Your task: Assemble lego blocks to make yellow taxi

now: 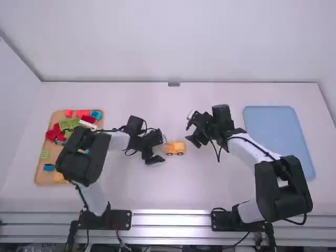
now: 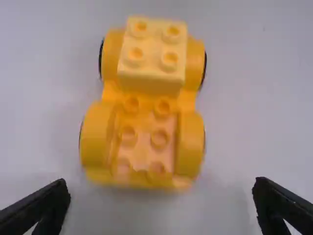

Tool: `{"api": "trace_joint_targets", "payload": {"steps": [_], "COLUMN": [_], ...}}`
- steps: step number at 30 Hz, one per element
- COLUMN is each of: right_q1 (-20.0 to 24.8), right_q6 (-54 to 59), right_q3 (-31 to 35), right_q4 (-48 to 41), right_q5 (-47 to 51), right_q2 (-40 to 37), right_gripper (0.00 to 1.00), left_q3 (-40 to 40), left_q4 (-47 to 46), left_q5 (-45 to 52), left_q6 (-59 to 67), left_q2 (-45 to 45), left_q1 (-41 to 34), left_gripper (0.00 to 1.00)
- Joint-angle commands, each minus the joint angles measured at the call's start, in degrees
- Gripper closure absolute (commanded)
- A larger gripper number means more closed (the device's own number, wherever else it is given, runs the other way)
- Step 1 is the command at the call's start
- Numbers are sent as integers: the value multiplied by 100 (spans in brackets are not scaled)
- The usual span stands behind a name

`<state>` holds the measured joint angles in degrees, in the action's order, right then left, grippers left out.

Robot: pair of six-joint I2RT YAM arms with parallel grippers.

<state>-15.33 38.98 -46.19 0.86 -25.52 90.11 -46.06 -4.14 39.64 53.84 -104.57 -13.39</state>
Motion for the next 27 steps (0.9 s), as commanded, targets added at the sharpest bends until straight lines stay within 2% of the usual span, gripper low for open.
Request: {"api": "trace_joint_targets", "payload": {"steps": [1, 2, 7, 10, 13, 16, 17, 20, 22, 27], "right_q1": [-2, -2, -4, -2, -4, -13, -7, -4, -2, -2], "right_q6": [-20, -17, -17, -15, 4, -20, -2, 0, 4, 39], "right_q3": [15, 15, 15, 15, 15, 15, 15, 15, 15, 15], "right_q4": [52, 98, 321, 411, 522, 654, 728, 894, 988, 1193], "right_q5": [-15, -13, -13, -13, -13, -13, -13, -11, -11, 2], "right_q2": [33, 33, 33, 33, 33, 33, 33, 33, 33, 33], "right_gripper": [1, 2, 1, 1, 1, 1, 1, 1, 1, 1], "left_q3": [-118, -188, -240, -212, -177, -177, -179, -234, -308, -734], "left_q4": [-553, -1073, -2457, -2876, -2951, -2621, -2524, -2752, -3053, -3906], "left_q5": [-730, -931, -1021, -1392, -1939, -2651, -3185, -4441, -4813, -4809], "left_q6": [-48, -50, -48, -76, -1215, -3241, -4350, -6144, -6677, -7764], "left_q2": [883, 1346, 2876, 3442, 4022, 4354, 4444, 4518, 4513, 4229], "left_q1": [144, 234, 629, 839, 1147, 1486, 1687, 2155, 2452, 3289], "left_gripper": [1, 1, 1, 1, 1, 1, 1, 1, 1, 1]}}
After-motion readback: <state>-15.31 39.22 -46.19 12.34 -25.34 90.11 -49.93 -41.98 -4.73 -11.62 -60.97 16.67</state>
